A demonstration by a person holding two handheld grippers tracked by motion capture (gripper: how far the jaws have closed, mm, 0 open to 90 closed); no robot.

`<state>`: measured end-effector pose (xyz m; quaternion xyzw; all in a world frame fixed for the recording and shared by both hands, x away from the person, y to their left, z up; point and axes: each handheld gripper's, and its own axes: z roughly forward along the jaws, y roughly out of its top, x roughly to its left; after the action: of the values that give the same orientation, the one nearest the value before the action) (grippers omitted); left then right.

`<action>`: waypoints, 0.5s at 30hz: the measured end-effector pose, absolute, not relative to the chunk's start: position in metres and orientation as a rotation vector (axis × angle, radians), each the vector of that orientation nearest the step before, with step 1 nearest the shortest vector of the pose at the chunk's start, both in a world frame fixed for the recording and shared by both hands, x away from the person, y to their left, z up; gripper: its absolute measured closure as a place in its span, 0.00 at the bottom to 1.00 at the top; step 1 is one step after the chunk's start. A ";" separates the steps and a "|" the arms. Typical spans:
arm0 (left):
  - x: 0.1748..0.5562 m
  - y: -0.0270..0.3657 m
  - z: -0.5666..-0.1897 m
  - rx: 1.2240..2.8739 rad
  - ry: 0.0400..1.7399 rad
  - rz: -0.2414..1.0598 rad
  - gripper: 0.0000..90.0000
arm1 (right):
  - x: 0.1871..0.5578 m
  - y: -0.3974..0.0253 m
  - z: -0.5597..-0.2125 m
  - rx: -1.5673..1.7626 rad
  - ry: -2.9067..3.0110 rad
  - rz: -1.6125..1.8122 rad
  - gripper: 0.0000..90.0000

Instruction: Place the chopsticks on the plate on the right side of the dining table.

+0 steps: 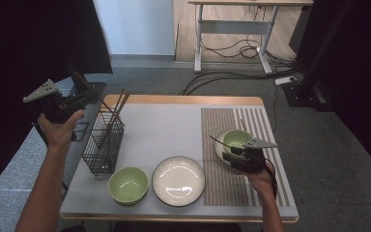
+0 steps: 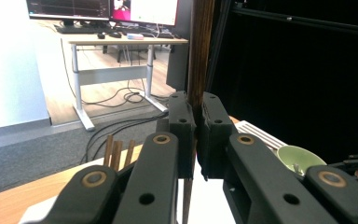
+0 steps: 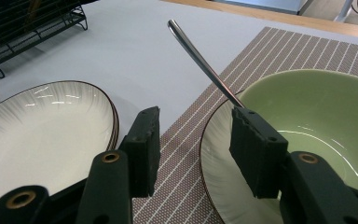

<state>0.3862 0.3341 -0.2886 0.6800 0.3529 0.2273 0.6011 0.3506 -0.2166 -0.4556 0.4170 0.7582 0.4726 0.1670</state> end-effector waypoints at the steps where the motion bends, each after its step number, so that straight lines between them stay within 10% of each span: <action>1: 0.386 0.333 -0.290 1.576 0.819 0.522 0.94 | 0.351 -0.217 -0.456 1.185 2.161 1.344 0.58; 15: 0.384 0.323 -0.306 1.580 0.819 0.477 0.94 | 0.350 -0.216 -0.455 1.181 2.157 1.349 0.58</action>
<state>0.3840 0.3232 -0.3061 0.6828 0.3541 0.2062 0.6049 0.3502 -0.2157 -0.4546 0.4151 0.7581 0.4743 0.1674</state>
